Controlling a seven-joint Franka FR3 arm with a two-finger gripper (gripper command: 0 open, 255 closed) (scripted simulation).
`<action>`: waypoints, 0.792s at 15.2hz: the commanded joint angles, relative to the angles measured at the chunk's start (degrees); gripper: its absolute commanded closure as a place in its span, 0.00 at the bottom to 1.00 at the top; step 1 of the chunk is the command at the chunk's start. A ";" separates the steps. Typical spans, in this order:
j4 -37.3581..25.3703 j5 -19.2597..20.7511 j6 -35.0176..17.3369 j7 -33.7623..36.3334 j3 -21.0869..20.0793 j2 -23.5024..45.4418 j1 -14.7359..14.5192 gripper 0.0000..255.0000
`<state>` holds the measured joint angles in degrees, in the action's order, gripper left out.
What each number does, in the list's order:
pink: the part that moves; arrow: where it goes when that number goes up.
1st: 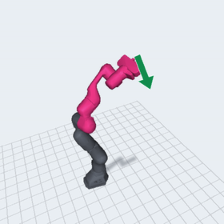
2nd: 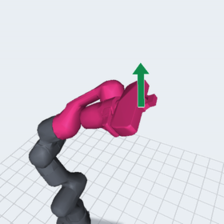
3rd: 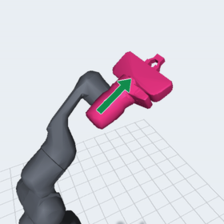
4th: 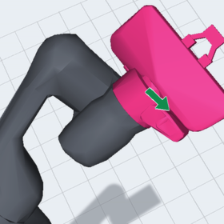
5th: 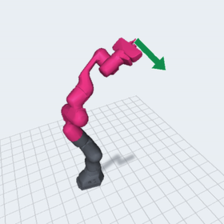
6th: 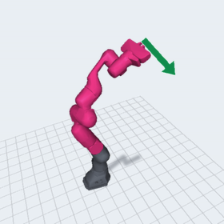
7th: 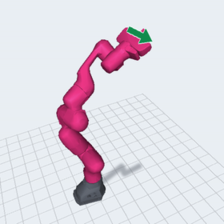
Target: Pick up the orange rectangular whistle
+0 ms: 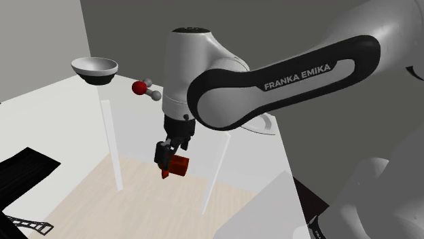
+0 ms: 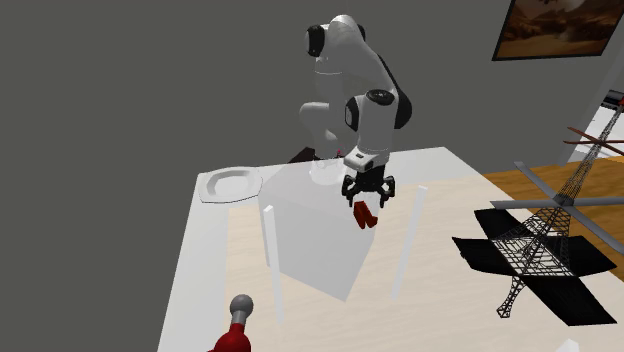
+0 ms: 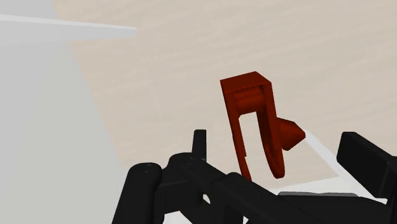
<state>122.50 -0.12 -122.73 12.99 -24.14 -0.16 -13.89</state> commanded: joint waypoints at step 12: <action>1.96 2.21 -5.80 1.90 -0.36 4.21 -0.56 1.00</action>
<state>124.40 2.09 -128.48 14.88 -24.50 4.00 -14.44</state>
